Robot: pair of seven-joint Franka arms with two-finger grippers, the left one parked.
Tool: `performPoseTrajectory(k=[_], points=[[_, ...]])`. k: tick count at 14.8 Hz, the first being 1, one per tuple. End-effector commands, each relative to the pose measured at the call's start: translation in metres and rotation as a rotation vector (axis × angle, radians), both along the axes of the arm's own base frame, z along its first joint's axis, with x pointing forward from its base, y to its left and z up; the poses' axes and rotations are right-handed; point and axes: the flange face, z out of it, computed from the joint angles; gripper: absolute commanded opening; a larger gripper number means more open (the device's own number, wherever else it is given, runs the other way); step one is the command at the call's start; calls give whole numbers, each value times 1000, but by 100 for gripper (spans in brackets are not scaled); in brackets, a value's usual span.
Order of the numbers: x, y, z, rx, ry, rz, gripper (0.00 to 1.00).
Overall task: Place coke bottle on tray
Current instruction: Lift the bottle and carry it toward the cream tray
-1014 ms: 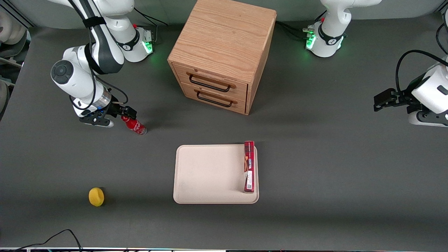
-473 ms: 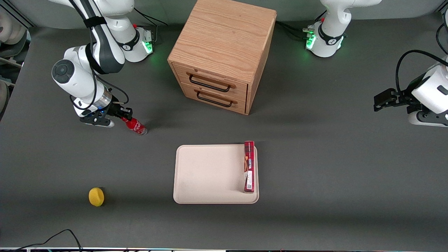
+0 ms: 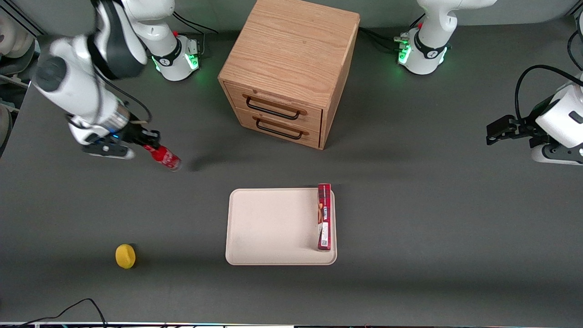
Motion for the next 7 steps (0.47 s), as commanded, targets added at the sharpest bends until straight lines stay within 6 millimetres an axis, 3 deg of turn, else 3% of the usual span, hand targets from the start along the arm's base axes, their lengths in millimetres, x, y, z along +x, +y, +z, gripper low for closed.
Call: performPoseTrajectory(k=[1,3,4,6,7], points=[[38,6,107,-14,10,10,0],[76,10,149,-47,32,9,0],[97,16,153,-36,69,-24,0],[135,42,141,-4,78,-111,0],[152,57,116,1,91,-176,0]])
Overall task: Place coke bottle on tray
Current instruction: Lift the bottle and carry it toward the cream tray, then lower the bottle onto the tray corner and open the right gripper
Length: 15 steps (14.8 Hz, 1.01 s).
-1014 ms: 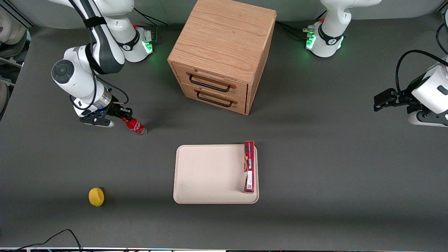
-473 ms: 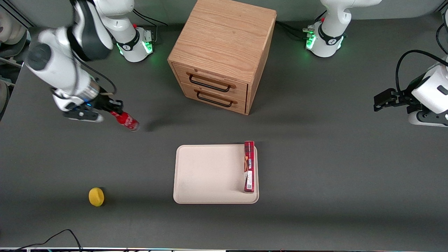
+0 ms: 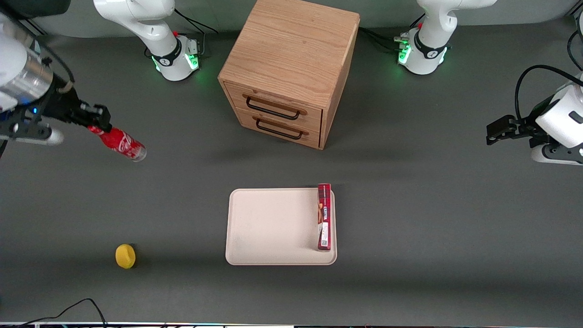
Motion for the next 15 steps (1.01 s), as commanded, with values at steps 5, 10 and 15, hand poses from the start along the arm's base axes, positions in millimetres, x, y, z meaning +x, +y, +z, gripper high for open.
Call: performPoseTrajectory(k=[5,10,15], points=[[139,95,-138,144,-75,-422,0],[167,148,-250,126,-152,-549,0],[167,162,-284,128,-139,-562,0]])
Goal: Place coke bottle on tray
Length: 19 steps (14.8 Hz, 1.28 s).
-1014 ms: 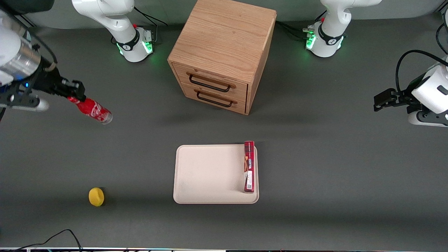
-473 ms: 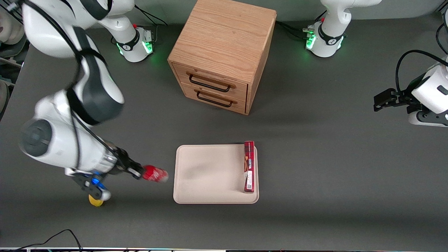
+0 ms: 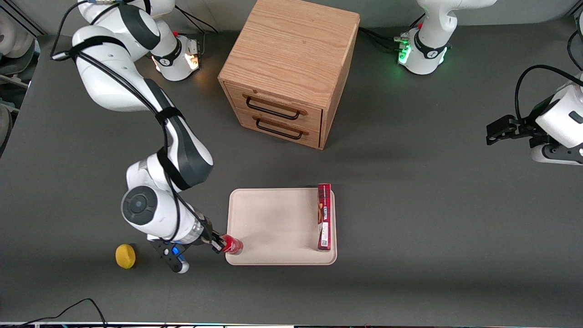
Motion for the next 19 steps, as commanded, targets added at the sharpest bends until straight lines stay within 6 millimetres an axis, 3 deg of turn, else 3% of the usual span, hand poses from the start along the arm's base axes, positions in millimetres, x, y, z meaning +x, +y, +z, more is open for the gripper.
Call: performPoseTrajectory(k=[1,2,4,6,7,8,10,13,14,16,17,19], points=[[3,7,17,5,-28,-19,0],[2,8,16,5,-24,-15,99],[0,6,18,-22,-23,-3,100],[-4,-2,38,-33,3,4,100],[-9,-10,67,-38,6,42,100],[-18,-27,108,-45,13,110,100],[-52,-48,199,-89,12,248,100],[-123,-88,291,-192,23,424,100],[-149,-100,309,-215,36,467,100],[-194,-161,338,-159,56,478,100],[-215,-194,342,-126,59,475,100],[-255,-231,332,-113,71,475,100]])
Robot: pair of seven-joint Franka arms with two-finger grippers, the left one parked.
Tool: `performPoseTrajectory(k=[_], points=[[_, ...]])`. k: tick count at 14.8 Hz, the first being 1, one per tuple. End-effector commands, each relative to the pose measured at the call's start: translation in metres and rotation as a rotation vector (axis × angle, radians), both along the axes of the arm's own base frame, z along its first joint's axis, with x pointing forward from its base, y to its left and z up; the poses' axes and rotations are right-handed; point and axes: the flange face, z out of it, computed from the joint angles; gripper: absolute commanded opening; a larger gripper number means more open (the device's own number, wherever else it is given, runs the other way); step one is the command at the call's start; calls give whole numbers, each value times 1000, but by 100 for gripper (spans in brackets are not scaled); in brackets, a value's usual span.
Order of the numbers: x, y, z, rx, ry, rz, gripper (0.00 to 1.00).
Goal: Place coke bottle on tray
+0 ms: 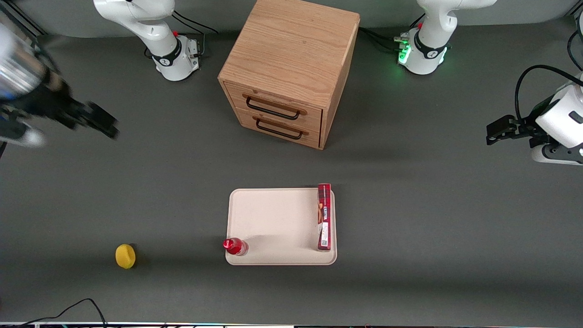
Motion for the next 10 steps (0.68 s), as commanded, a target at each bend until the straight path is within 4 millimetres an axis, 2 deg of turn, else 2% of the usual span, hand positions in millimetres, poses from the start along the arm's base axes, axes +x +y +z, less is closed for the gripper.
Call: performPoseTrajectory(k=[1,3,4,6,10], points=[[-68,-58,-38,27,29,3,100],[-90,-84,-58,40,-2,18,100],[-95,-86,-61,39,-22,16,100],[-93,-84,-62,39,-21,30,100],[-82,-82,-47,40,-15,24,100]])
